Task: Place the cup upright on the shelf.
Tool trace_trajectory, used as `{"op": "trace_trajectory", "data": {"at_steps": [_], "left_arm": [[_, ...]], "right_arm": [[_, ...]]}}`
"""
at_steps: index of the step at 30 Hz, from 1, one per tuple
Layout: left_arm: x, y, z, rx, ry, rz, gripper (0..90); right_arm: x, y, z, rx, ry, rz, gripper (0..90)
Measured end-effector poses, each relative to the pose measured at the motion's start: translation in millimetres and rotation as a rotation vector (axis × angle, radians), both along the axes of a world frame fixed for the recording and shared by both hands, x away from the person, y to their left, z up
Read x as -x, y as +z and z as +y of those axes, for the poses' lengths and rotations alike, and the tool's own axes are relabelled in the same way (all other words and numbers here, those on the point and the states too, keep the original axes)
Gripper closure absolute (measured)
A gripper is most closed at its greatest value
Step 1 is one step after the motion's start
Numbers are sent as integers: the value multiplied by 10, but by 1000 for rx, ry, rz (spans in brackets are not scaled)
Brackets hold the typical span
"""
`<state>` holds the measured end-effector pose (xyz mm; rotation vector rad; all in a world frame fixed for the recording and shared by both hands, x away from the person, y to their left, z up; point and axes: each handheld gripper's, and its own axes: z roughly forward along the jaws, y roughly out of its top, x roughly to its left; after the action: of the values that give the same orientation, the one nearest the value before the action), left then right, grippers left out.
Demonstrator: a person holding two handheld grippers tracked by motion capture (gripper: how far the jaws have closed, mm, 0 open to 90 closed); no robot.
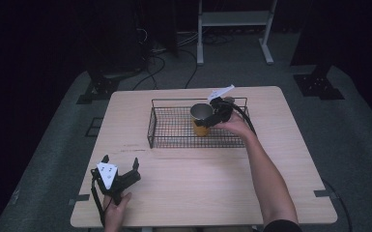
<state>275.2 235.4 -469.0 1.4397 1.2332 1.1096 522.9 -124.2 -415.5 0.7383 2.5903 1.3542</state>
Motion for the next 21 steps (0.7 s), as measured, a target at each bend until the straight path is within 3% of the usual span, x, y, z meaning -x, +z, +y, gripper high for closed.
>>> {"op": "trace_trajectory", "data": {"at_steps": [10,21], "left_arm": [[-1,0,0,1,-1,-1,0],[-3,-1,-3,-1,0,-1,0]], "right_arm": [[34,10,-6,-6,-6,-17,1],[66,77,-33,-16,-12,-36,0]]}}
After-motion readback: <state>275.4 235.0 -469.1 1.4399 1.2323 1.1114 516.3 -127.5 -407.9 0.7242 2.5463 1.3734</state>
